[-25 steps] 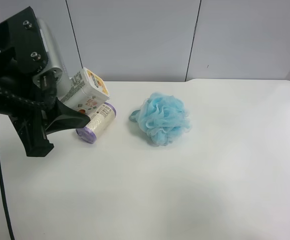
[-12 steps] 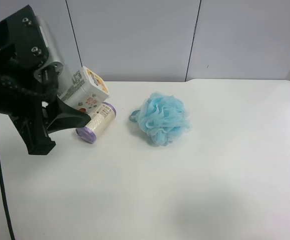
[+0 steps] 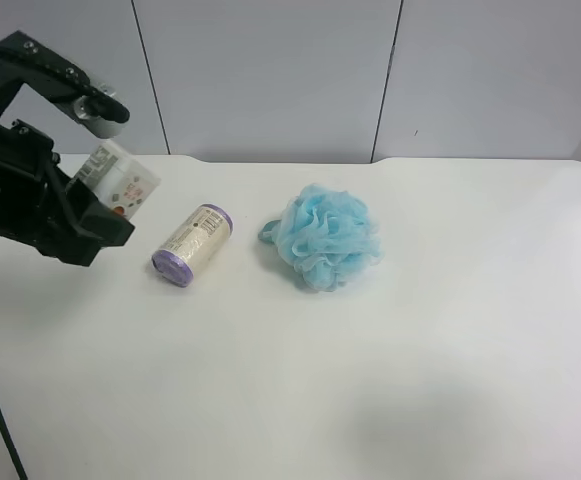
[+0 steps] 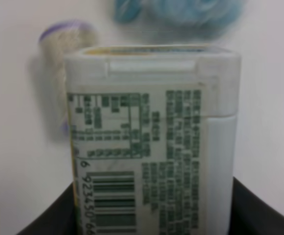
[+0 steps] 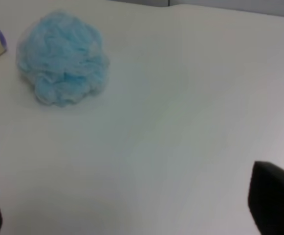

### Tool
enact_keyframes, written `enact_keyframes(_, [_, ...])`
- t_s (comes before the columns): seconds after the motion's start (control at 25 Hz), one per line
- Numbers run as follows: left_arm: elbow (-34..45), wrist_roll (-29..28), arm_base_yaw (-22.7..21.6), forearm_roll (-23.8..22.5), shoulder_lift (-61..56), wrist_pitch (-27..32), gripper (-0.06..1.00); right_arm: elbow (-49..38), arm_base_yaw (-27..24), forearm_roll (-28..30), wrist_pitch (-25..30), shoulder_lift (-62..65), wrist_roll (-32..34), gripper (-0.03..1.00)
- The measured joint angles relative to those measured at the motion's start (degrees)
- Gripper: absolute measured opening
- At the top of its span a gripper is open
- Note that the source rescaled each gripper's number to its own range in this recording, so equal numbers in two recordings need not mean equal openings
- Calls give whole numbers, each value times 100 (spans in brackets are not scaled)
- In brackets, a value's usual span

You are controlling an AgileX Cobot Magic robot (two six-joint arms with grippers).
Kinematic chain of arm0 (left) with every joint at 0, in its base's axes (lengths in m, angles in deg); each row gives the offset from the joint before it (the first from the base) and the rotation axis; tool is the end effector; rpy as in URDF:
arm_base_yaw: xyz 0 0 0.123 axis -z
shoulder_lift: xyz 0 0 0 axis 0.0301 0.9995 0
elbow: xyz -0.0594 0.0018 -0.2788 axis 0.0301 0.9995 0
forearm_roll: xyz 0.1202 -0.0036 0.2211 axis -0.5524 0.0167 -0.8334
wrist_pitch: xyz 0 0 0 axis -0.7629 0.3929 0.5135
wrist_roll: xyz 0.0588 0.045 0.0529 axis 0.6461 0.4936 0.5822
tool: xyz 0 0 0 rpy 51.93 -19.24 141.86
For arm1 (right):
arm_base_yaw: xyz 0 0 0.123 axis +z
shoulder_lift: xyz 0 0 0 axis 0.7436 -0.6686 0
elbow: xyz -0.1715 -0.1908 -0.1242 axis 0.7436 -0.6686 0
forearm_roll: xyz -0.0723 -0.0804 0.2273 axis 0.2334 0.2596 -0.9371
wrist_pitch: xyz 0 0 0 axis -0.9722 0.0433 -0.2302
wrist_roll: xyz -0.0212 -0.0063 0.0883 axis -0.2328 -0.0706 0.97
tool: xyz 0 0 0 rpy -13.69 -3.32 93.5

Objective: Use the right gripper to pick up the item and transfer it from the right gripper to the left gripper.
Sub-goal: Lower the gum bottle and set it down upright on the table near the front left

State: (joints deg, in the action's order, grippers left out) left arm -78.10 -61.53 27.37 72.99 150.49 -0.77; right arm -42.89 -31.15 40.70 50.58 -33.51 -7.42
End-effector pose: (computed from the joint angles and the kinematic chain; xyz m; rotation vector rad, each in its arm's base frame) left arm 0.1916 -0.1112 0.2789 0.8173 2.2872 -0.2110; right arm -0.0063 -0.0011 0.2774 -0.3435 2.0271 0.1695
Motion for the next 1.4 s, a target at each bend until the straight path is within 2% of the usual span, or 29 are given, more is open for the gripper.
enact_keyframes(0.12, [0,-119,-634,-32,294,274,0,0,0,0,0,0,0,100])
enact_keyframes(0.32, [0,-156,-1580,-32,814,371,0,0,0,0,0,0,0,100])
enact_keyframes(0.6, [0,-183,-2306,177,1558,15,0,0,0,0,0,0,0,100])
enact_keyframes(0.8, [-11,-183,-2509,293,2156,-317,0,0,0,0,0,0,0,100])
enact_keyframes(1.4, [-16,-183,-2532,354,3523,-1373,0,0,0,0,0,0,0,100])
